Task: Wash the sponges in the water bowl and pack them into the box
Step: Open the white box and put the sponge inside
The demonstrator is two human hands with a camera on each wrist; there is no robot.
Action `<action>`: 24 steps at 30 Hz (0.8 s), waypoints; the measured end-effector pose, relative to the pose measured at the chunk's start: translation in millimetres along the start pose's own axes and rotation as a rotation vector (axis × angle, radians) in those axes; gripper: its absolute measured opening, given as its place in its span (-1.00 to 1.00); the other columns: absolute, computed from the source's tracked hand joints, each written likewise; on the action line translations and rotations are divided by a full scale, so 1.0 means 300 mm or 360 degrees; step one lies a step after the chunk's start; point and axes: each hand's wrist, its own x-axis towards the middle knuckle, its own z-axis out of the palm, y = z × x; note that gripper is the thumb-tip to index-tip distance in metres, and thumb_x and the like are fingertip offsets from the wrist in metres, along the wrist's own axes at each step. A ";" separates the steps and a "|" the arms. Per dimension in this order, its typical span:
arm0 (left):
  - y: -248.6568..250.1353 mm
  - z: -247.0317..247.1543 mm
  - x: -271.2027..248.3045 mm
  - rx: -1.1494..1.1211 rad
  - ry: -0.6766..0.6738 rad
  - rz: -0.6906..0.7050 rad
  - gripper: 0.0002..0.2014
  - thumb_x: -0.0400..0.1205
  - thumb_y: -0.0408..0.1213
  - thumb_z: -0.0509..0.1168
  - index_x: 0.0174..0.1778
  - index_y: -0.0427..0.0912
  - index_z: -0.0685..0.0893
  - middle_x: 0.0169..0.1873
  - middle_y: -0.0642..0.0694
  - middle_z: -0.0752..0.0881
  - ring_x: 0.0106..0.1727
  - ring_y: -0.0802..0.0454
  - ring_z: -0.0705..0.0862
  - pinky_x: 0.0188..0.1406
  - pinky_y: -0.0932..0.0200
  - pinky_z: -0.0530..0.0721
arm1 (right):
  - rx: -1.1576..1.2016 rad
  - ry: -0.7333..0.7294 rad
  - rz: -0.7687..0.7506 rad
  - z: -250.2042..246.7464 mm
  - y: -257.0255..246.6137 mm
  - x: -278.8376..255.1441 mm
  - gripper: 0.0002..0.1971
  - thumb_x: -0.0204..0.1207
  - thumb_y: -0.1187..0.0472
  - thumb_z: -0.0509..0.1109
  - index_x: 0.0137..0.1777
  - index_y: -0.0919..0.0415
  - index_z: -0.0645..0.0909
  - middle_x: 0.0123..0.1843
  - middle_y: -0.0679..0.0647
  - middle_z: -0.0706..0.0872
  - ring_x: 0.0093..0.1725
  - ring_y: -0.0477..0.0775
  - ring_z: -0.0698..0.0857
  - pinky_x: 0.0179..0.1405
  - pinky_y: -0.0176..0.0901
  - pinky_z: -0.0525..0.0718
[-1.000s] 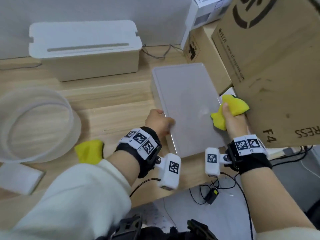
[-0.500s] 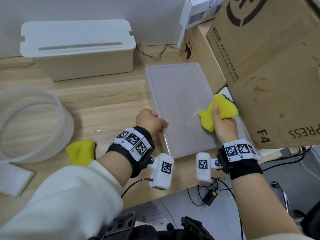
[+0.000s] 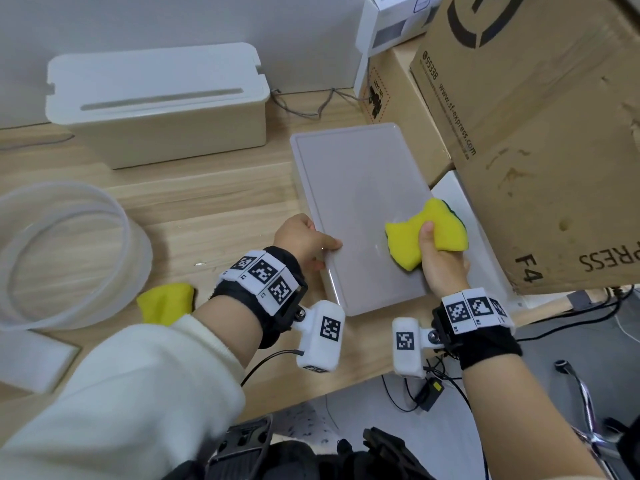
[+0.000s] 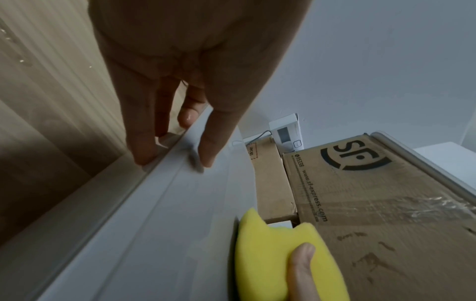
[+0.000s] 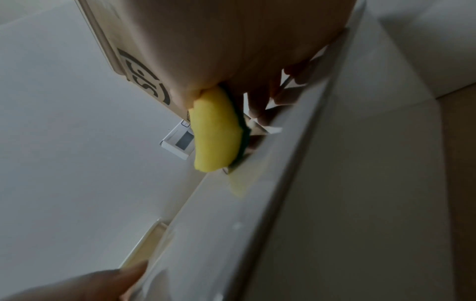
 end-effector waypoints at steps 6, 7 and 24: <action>0.036 0.000 -0.022 0.0010 0.0065 0.0153 -0.51 0.30 -0.45 0.51 -0.49 -0.08 0.23 -0.20 -0.18 0.58 -0.27 -0.03 0.58 -0.36 0.19 0.71 | 0.0143 -0.0004 -0.0003 -0.013 -0.005 0.002 -0.28 0.54 -0.33 -0.05 0.58 0.08 0.24 0.61 0.20 0.34 0.57 0.30 0.30 0.61 0.17 0.19; 0.045 -0.001 -0.029 0.0008 0.0056 0.0213 -0.52 0.29 -0.44 0.51 -0.50 -0.08 0.25 -0.24 -0.17 0.57 -0.28 -0.02 0.56 -0.43 0.27 0.64 | 0.0169 -0.0021 -0.0012 -0.019 -0.009 0.001 -0.29 0.54 -0.33 -0.05 0.58 0.08 0.24 0.61 0.17 0.34 0.58 0.28 0.30 0.61 0.16 0.19; 0.370 0.238 -0.161 -0.0436 -0.0714 0.0806 -0.62 0.47 -0.49 0.41 -0.37 -0.15 0.29 -0.50 -0.15 0.48 -0.63 0.20 0.63 -0.50 0.28 0.72 | 0.1073 0.0550 -0.0782 -0.260 -0.100 -0.281 -0.37 0.25 -0.43 0.17 0.25 -0.11 0.40 -0.03 -0.80 0.57 0.10 -0.71 0.51 0.13 -0.76 0.38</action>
